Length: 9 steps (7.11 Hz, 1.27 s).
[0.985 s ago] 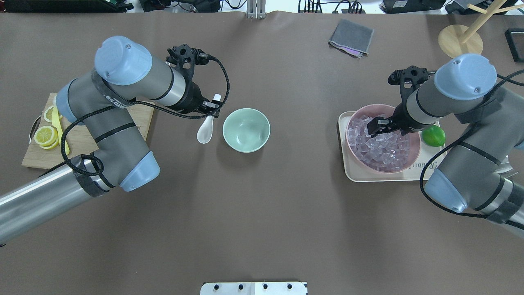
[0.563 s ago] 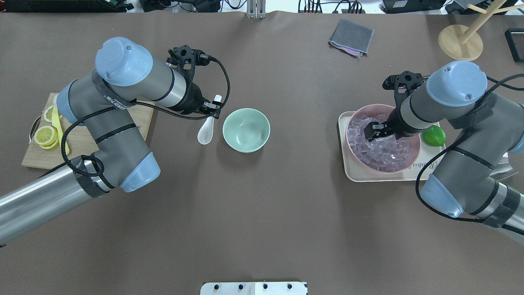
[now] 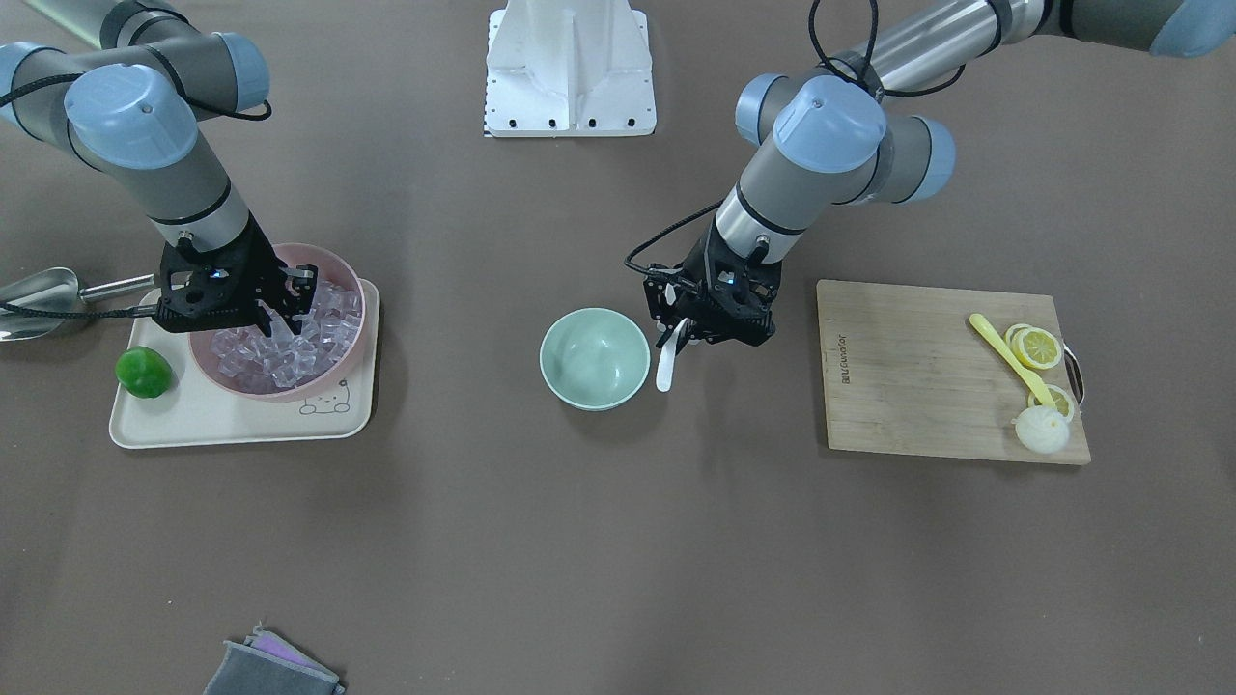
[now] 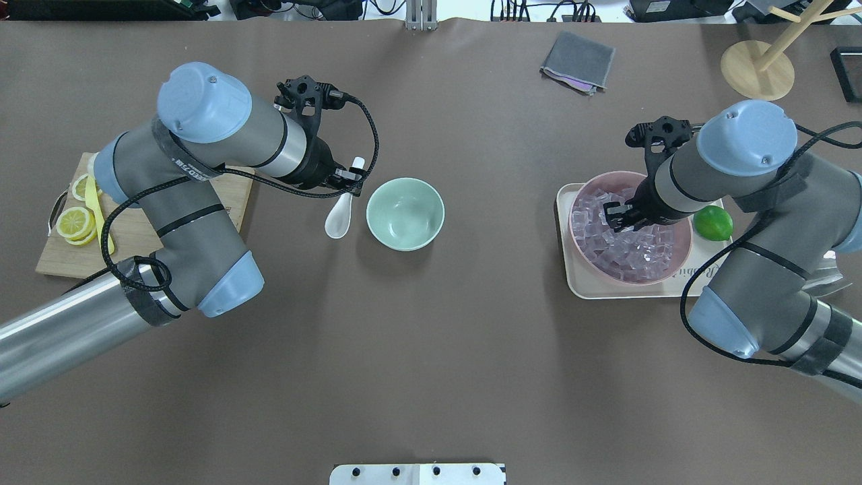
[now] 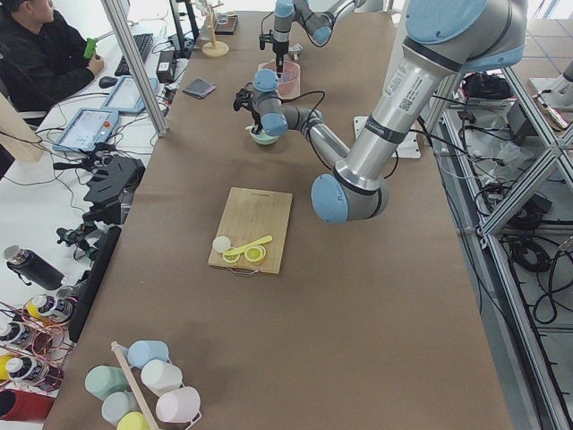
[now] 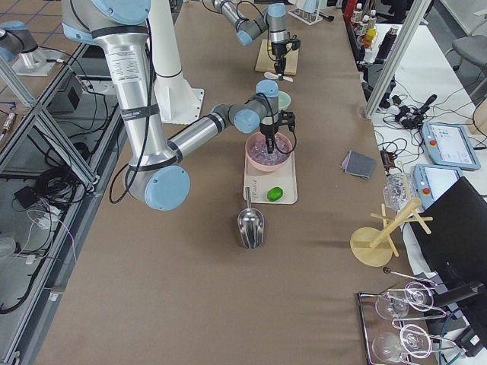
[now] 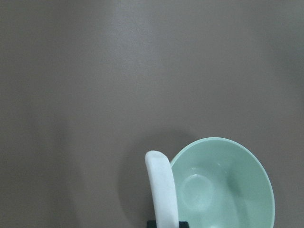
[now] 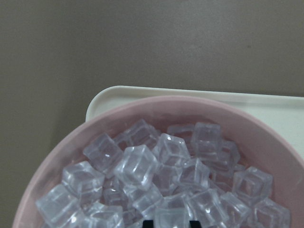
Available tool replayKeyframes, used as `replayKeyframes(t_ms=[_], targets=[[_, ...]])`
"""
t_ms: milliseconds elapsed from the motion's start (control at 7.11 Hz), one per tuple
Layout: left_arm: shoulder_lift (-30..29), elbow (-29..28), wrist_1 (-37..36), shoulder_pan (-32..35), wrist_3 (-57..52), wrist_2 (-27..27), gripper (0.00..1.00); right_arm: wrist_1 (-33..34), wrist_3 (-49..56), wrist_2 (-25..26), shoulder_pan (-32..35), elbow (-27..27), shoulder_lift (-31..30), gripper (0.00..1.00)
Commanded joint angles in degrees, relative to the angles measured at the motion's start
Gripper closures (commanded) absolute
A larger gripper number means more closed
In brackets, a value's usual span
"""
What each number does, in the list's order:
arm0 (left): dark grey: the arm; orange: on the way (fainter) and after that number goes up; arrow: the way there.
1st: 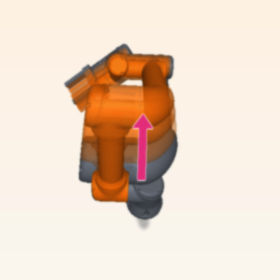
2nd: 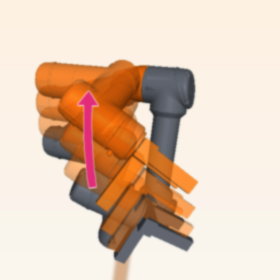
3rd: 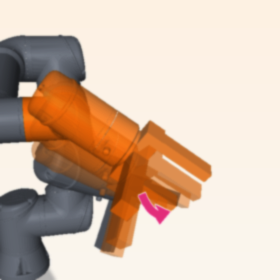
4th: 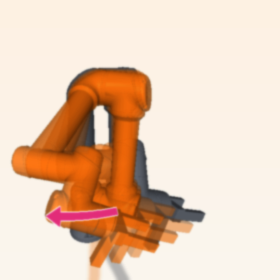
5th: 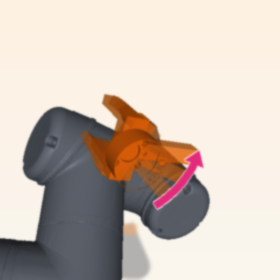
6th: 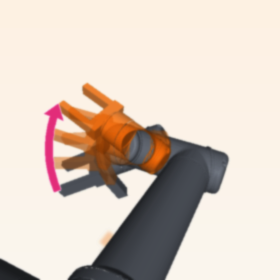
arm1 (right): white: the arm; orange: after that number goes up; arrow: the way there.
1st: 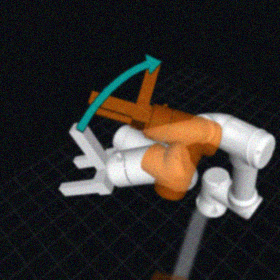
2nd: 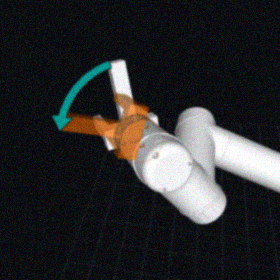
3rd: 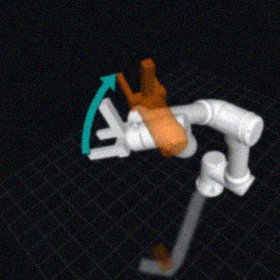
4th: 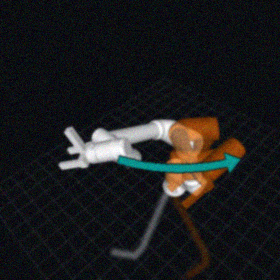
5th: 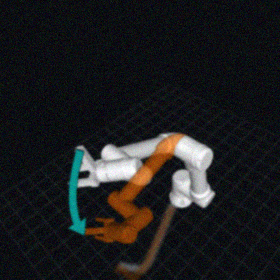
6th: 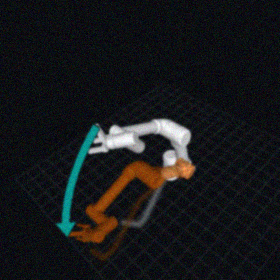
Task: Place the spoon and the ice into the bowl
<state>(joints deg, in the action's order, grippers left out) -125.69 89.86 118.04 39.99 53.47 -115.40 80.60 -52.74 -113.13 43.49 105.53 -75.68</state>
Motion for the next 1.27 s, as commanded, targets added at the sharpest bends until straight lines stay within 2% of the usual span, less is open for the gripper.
replayKeyframes(t_ms=[0, 281, 422, 563, 704, 844, 1126], targets=[[-0.08, -0.03, 0.00, 0.00, 0.06, 0.00, 1.00, 0.00, 0.01, 0.54, 0.02, 0.03, 0.09, 1.00], [-1.13, 0.14, 0.35, -0.61, 1.89, 0.00, 1.00, 0.43, 0.10, -0.24, 1.59, 1.33, 0.88, 1.00], [-2.62, -0.21, 0.96, -2.79, 4.43, 0.78, 1.00, 2.96, 0.10, -1.20, 2.64, 3.87, 0.97, 1.00], [-5.50, -2.56, 1.31, -5.34, 5.58, 6.80, 1.00, 4.81, 0.10, -1.47, 3.44, 5.37, 2.19, 1.00], [-9.88, -8.50, 3.67, -6.24, 5.59, 9.38, 1.00, 5.53, 0.01, -1.48, 3.97, 5.56, 3.86, 1.00], [-10.89, -13.43, 9.87, -6.24, 5.51, 9.49, 1.00, 5.71, -0.08, -1.48, 4.15, 6.17, 4.92, 1.00], [-10.81, -16.03, 12.30, -5.46, 4.81, 9.49, 1.00, 5.71, -2.79, -1.39, 3.97, 7.41, 6.15, 1.00]])
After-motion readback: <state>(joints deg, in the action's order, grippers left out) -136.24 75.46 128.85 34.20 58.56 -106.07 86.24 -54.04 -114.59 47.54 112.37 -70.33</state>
